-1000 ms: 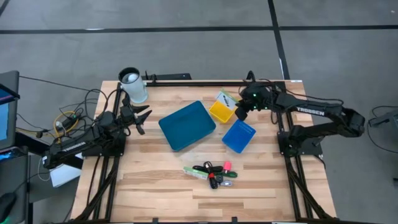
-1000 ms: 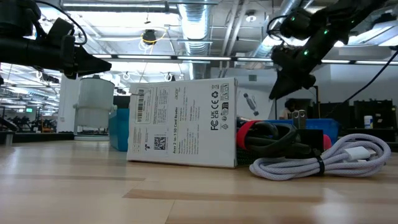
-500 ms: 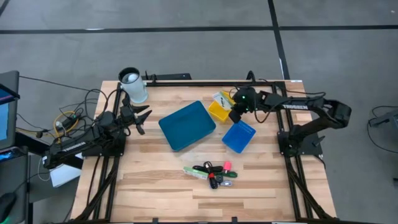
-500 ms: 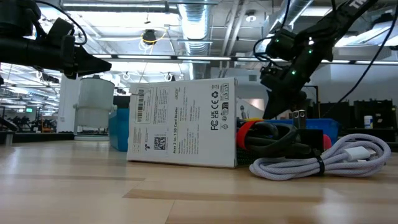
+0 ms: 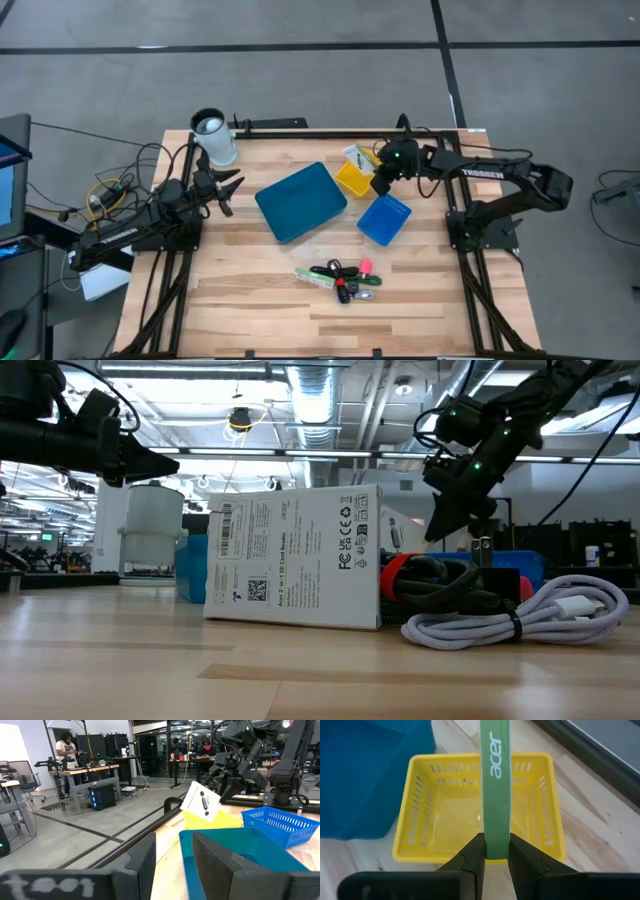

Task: Pick and place items into bin
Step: Put the right card reader box into the yellow bin, then put the card reader box into the yellow bin

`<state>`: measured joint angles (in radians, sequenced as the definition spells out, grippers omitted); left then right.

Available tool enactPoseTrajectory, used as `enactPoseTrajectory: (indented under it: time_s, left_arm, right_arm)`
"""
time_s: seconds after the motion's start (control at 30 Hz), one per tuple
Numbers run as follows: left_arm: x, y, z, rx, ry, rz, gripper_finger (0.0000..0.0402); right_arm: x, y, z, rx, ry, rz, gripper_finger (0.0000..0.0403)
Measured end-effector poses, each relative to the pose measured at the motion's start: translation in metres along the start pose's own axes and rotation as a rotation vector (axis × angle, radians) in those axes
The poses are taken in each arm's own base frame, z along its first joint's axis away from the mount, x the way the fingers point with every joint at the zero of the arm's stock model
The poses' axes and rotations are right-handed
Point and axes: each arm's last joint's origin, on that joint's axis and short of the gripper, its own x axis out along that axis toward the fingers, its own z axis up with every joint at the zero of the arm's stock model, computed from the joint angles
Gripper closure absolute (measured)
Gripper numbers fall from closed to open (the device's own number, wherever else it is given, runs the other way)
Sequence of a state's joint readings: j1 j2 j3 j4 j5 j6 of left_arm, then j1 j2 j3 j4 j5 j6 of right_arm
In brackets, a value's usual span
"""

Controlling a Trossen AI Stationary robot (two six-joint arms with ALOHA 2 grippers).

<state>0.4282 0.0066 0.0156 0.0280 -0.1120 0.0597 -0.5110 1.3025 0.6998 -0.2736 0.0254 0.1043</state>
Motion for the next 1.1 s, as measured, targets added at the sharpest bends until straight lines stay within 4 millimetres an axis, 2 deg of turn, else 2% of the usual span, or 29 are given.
enactPoseTrajectory:
  time_s: [0.53,0.9,1.1]
  left_arm:
    - [0.0,0.0,0.0001,0.0,0.0,0.0,0.0282]
    - [0.0,0.0,0.0,0.0,0.0,0.0,0.0282]
    - [0.0,0.0,0.0,0.0,0.0,0.0,0.0282]
  right_arm:
    - [-0.0017,-0.0004,-0.0032,-0.008,0.032,-0.005,0.0332]
    - [-0.0016,-0.0006,-0.0025,-0.009,0.024,-0.012,0.0253]
    - [-0.0016,-0.0007,-0.0025,-0.009,0.024,-0.012,0.0236]
